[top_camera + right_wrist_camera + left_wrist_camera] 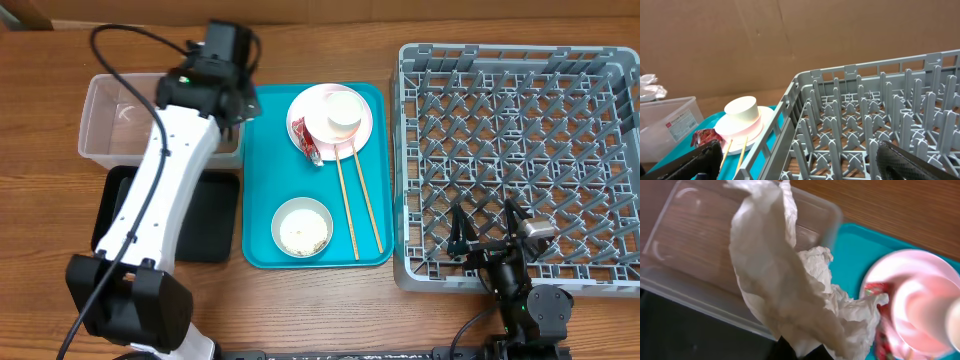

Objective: Sort waste into correct bins and load items into the dishwasher
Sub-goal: 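Carry the tissue with the left gripper and drop it into the clear bin, then move the left gripper to the red wrapper on the pink plate and grasp it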

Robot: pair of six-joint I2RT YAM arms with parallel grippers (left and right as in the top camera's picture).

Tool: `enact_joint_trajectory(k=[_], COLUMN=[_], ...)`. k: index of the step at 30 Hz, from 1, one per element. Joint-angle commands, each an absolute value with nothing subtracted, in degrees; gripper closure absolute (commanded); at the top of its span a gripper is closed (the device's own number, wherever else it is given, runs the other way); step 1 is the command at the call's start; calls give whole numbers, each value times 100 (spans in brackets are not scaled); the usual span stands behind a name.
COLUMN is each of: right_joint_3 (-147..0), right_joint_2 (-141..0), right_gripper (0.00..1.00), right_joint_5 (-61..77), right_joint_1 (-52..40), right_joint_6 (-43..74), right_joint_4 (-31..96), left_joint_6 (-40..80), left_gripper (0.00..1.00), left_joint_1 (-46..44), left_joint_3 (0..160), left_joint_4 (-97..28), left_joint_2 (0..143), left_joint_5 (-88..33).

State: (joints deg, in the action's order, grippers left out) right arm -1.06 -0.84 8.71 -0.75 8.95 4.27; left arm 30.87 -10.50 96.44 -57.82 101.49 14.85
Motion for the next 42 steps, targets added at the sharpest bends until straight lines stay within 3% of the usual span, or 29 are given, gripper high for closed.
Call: enact_joint_trajectory(k=[1, 8, 10, 12, 13, 14, 16, 22, 25, 42], right_joint_3=[-45, -45, -45, -45, -45, -45, -45, -45, -45, -45], right_joint_2=[-16, -16, -16, -16, -16, -16, -16, -16, -16, -16], right_gripper=[0, 0, 0, 0, 0, 0, 0, 0, 0, 0], right_joint_5=[867, 867, 867, 867, 867, 867, 867, 867, 867, 867], right_joint_1=[-58, -58, -58, -58, -58, -58, -58, -58, -58, -58], right_joint_6=[860, 860, 860, 862, 860, 860, 862, 860, 860, 860], right_joint_4=[392, 392, 392, 392, 392, 392, 392, 392, 392, 392], left_joint_6=[2895, 2674, 2672, 2674, 2674, 2672, 2576, 2436, 2440, 2449], left_gripper=[96, 89, 72, 27, 11, 6, 6, 25, 30, 29], left_joint_1=[-766, -294, -163, -58, -19, 19, 51, -93, -342, -2493], left_joint_3=[9673, 9673, 9673, 9675, 9675, 9684, 9736, 9841, 9841, 9835], left_joint_4=[-5745, -5614, -5583, -5570, -5568, -5566, -5570, -5586, -5680, -6814], left_joint_2=[10455, 11128, 11295, 11369, 11369, 11358, 11297, 10733, 10370, 10062], left_joint_5=[1599, 1577, 1485, 1328, 1212, 1070, 746, -510, -803, -685])
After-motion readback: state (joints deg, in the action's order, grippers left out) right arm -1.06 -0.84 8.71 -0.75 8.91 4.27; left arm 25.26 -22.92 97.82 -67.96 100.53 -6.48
